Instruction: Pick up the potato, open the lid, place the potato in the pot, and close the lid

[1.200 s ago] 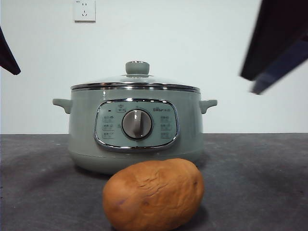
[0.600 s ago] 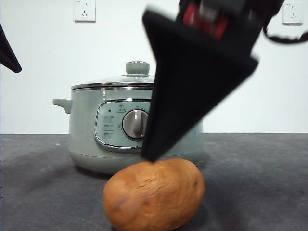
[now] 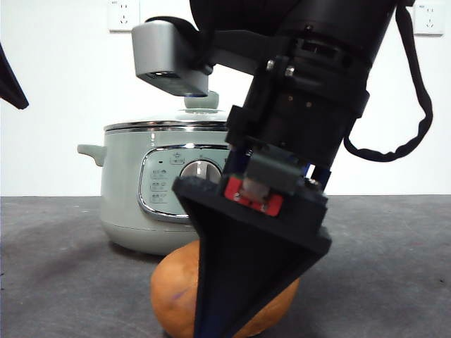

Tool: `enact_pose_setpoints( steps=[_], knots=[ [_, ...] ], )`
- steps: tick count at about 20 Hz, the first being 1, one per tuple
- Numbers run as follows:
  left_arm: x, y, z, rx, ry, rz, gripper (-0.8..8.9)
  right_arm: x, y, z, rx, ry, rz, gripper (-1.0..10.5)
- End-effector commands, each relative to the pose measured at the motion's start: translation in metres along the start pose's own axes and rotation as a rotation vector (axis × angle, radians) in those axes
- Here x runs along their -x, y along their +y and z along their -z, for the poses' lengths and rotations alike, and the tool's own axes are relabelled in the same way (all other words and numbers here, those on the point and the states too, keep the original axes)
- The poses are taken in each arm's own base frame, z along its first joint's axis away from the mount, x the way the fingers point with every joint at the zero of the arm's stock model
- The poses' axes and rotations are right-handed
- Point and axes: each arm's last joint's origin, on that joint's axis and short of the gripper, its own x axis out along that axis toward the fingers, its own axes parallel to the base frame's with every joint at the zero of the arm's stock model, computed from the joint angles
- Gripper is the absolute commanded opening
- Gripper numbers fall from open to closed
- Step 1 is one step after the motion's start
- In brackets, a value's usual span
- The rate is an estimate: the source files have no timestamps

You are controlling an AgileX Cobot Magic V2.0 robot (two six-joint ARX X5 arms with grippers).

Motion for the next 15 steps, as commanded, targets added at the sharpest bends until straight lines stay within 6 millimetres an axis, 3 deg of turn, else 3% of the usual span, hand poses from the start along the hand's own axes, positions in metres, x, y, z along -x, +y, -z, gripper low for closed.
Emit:
enact_pose_setpoints(
  steps=[1, 3, 4, 10, 15],
  knots=[
    [0.0, 0.0, 0.001, -0.028, 0.009, 0.003, 7.58, -0.002, 0.0, -0.001, -0.008, -0.001, 0.001, 4.2],
    [0.0, 0.0, 0.001, -0.03, 0.012, 0.002, 7.58, -0.002, 0.0, 0.0, -0.008, 0.004, -0.001, 0.6],
    [0.0, 0.0, 0.001, -0.031, 0.01, 0.003, 7.58, -0.002, 0.0, 0.0, -0.008, 0.004, -0.002, -0.2],
    [0.0, -0.001, -0.002, -0.044, -0.006, 0.007, 7.53, 0.004, 0.0, 0.0, -0.114, 0.013, -0.002, -0.1],
    [0.002, -0.018, -0.021, -0.114, -0.011, 0.052, 7.53, 0.056, 0.004, -0.005, -0.265, 0.009, 0.003, -0.1]
  ],
)
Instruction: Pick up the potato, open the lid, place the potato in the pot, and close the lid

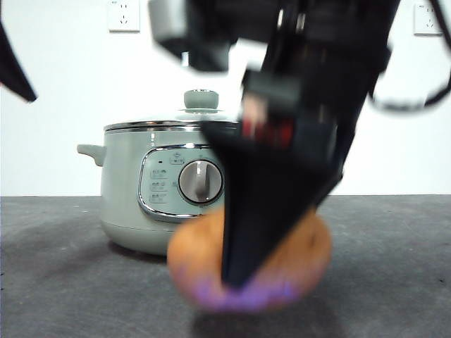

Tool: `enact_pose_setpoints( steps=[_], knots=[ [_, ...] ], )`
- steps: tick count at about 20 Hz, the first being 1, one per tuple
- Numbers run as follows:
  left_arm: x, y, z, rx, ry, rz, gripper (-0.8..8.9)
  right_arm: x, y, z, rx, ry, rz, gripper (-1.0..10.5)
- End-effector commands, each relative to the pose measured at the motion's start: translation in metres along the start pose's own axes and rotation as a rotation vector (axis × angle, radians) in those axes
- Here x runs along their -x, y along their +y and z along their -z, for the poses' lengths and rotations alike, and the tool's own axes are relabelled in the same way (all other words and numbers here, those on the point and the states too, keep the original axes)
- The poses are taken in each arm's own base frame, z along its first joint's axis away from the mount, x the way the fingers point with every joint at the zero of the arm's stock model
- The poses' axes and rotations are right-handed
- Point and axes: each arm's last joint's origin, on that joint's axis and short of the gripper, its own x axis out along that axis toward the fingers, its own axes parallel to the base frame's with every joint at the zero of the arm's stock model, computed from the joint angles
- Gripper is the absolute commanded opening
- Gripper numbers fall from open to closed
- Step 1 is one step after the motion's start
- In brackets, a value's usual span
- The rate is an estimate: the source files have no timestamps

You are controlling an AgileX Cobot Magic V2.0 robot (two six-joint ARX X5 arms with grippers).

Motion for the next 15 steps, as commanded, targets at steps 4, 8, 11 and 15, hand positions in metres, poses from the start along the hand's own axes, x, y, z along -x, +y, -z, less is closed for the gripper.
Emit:
enact_pose_setpoints(
  steps=[4, 8, 11, 15],
  knots=[
    [-0.003, -0.028, -0.052, -0.128, -0.015, 0.018, 7.53, 0.075, 0.008, 0.004, -0.115, -0.009, 0.031, -0.1],
    [-0.025, -0.056, -0.098, -0.227, -0.001, 0.006, 7.53, 0.119, 0.012, 0.017, -0.183, -0.071, 0.119, -0.1],
    [-0.051, -0.077, -0.129, -0.318, 0.008, -0.012, 7.53, 0.141, 0.017, 0.028, -0.23, -0.139, 0.123, -0.1],
    [-0.088, -0.098, -0.157, -0.422, 0.013, -0.036, 7.53, 0.157, 0.022, 0.045, -0.288, -0.156, 0.13, -0.1]
  ],
)
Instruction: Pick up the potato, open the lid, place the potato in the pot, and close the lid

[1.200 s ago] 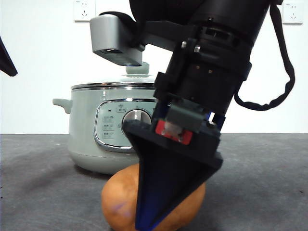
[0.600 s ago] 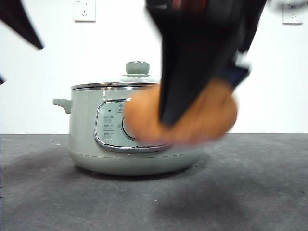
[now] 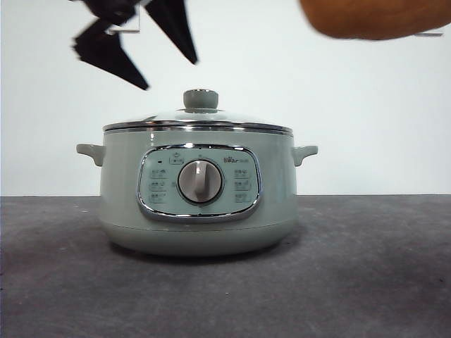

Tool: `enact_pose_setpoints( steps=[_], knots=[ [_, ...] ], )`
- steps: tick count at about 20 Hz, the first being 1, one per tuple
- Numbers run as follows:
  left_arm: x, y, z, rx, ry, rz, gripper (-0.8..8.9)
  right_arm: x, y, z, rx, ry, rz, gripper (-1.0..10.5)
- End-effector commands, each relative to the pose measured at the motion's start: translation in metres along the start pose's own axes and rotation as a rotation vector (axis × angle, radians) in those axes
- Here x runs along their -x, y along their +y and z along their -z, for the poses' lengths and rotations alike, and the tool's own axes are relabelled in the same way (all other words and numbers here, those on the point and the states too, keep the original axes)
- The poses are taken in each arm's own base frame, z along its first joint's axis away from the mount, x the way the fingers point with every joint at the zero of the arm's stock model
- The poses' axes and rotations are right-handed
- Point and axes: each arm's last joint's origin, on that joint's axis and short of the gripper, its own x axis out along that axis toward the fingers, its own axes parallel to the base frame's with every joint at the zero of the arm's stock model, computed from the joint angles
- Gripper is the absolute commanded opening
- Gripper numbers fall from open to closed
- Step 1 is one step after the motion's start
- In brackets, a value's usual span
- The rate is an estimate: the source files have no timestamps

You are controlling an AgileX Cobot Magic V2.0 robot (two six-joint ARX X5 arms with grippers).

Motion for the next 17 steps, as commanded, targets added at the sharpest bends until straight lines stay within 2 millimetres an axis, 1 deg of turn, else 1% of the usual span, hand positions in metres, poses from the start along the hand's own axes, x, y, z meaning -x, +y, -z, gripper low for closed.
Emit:
enact_pose_setpoints(
  steps=[1, 3, 6, 11, 12, 13, 14, 15, 17],
  knots=[
    [-0.02, -0.005, -0.012, -0.069, 0.001, -0.007, 7.53, 0.007, -0.001, 0.005, -0.051, -0.006, 0.015, -0.1],
    [-0.033, -0.009, -0.017, -0.082, -0.003, 0.006, 7.53, 0.01, -0.001, 0.008, -0.058, -0.005, 0.025, -0.1],
    [-0.045, -0.016, -0.016, -0.095, 0.014, -0.022, 7.53, 0.011, -0.001, 0.01, -0.076, -0.002, 0.025, -0.1],
    [-0.048, -0.028, -0.015, -0.128, 0.021, -0.07, 7.48, 0.011, -0.001, 0.009, -0.081, -0.005, 0.027, -0.1],
    [-0.048, -0.028, -0.014, -0.128, 0.025, -0.072, 7.07, 0.011, -0.001, 0.009, -0.082, -0.004, 0.027, -0.1],
    [-0.048, -0.027, -0.014, -0.127, 0.028, -0.081, 6.26, 0.011, -0.001, 0.009, -0.084, -0.004, 0.027, -0.1],
    [-0.048, -0.027, -0.014, -0.128, 0.028, -0.081, 5.82, 0.011, -0.001, 0.009, -0.084, -0.004, 0.027, -0.1],
    [-0.048, -0.027, -0.015, -0.128, 0.024, -0.081, 5.75, 0.011, -0.001, 0.009, -0.084, -0.004, 0.027, -0.1],
    [-0.048, -0.026, -0.013, -0.126, 0.036, -0.083, 4.86, 0.011, -0.001, 0.009, -0.089, -0.004, 0.027, -0.1]
  ],
)
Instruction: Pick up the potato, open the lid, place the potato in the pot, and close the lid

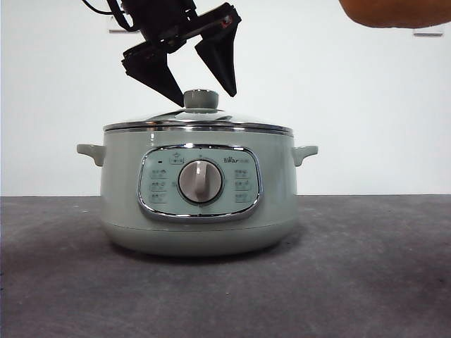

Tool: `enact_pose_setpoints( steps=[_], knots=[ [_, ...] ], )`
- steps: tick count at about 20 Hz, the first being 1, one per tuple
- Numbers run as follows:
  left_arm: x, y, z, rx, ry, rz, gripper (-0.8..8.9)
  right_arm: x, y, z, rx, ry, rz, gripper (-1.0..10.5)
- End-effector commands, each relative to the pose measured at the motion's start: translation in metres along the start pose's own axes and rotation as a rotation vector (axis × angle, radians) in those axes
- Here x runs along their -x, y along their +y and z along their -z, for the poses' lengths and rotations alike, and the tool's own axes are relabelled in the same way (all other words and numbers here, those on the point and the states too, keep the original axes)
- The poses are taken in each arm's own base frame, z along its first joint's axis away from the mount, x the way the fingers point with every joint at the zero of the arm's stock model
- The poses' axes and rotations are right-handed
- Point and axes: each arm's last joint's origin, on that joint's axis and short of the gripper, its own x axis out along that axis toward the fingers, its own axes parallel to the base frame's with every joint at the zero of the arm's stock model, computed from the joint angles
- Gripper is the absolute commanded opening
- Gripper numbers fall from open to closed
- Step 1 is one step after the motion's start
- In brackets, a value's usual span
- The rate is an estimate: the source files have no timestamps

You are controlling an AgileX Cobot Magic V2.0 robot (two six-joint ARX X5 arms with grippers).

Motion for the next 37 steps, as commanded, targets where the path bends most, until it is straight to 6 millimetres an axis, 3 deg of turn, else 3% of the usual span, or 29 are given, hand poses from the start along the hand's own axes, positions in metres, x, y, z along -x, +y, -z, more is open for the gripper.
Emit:
enact_pose_setpoints(
  steps=[1, 6, 10, 17, 22, 27, 31, 37],
  knots=[
    [-0.004, 0.002, 0.003, -0.016, 0.032, 0.0, 4.61, 0.001, 0.0, -0.001, -0.016, -0.007, 0.002, -0.1],
    [-0.012, 0.003, 0.004, -0.018, 0.045, 0.012, 4.59, 0.001, 0.0, -0.001, -0.02, -0.005, 0.002, -0.1],
    [-0.012, 0.002, 0.003, -0.016, 0.031, 0.01, 3.98, 0.001, 0.0, -0.001, -0.029, -0.005, 0.002, -0.1],
    [-0.012, 0.003, 0.004, -0.028, 0.039, -0.007, -0.17, 0.001, 0.0, -0.001, -0.029, -0.006, 0.002, -0.1],
    [-0.008, 0.003, -0.002, -0.035, -0.008, -0.011, -0.09, 0.001, -0.001, -0.007, -0.039, -0.072, 0.049, -0.1],
    [0.018, 0.003, -0.01, -0.04, -0.085, -0.031, -0.09, 0.001, -0.001, -0.025, -0.088, -0.249, 0.096, 0.0],
    [0.046, 0.012, -0.012, -0.031, -0.142, -0.06, -0.09, -0.013, 0.001, -0.043, -0.128, -0.277, 0.087, 0.0],
    [0.093, 0.043, -0.007, 0.013, -0.2, -0.186, -0.09, -0.038, -0.018, -0.098, -0.22, -0.23, 0.125, 0.0]
  ],
)
